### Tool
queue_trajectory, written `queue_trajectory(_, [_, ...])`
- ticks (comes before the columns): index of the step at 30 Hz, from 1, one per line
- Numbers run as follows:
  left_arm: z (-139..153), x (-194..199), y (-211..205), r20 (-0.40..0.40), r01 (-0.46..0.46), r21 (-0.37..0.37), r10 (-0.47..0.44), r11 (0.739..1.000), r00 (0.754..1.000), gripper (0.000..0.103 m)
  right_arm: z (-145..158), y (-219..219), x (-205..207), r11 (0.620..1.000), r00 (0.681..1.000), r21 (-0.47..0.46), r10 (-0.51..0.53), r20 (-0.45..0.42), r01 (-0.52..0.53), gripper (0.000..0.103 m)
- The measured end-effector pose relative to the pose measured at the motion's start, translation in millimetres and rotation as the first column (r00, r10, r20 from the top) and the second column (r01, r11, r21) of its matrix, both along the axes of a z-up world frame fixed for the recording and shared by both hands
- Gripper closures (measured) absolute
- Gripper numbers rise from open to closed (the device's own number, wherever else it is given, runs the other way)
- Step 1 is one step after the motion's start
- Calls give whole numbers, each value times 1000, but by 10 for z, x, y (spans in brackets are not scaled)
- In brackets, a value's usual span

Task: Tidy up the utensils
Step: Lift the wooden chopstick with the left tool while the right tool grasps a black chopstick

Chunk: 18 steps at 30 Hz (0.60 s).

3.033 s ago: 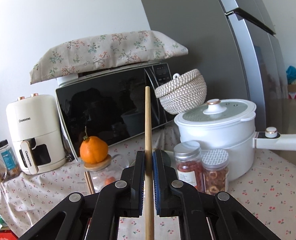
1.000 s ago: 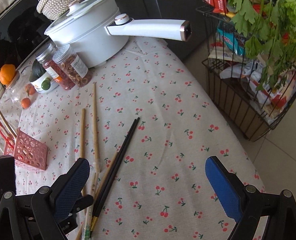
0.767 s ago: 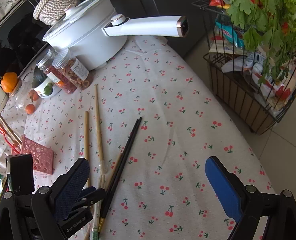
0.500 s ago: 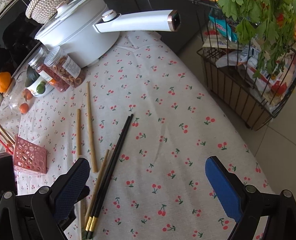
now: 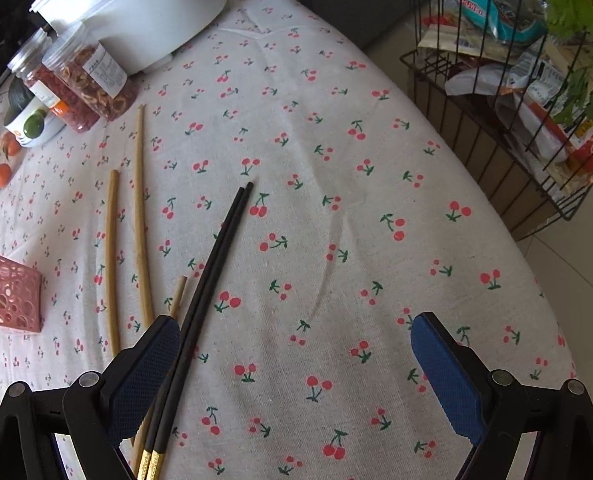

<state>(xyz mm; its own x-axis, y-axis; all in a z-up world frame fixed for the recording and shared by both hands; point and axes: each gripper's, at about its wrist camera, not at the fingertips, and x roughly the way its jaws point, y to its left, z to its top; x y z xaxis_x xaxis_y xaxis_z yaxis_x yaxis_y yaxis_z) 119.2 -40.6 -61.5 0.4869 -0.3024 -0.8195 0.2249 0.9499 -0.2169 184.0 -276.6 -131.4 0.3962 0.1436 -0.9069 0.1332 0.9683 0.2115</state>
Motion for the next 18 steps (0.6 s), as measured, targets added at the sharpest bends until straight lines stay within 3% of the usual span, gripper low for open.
queue_trajectory(3, [26, -38, 79, 8, 8, -25, -8, 1000, 1000, 98, -107, 101, 89, 1000, 1000, -9, 19, -22, -19, 10])
queue_trajectory(4, [31, -58, 113, 15, 12, -22, -12, 1000, 1000, 98, -141, 137, 122, 999, 999, -16, 28, -30, -29, 16])
queue_trajectory(6, [28, -79, 180, 17, 18, -27, -17, 999, 1000, 98, -210, 205, 184, 999, 998, -20, 49, -44, -49, 34])
queue_trajectory(7, [13, -76, 197, 12, 18, -32, -18, 999, 1000, 98, -245, 234, 214, 998, 997, -10, 59, -50, -60, 51])
queue_trajectory(8, [-5, -73, 226, 8, 17, -37, -17, 999, 1000, 98, -285, 264, 243, 998, 996, -2, 65, -59, -65, 60])
queue_trajectory(11, [-37, -93, 334, 4, 13, -42, -13, 999, 1000, 98, -281, 343, 301, 997, 997, -35, 71, -38, -72, 69])
queue_trajectory(18, [-105, -86, 520, -6, -2, -48, 2, 999, 1000, 98, -289, 465, 369, 997, 997, -23, 70, -28, -70, 76])
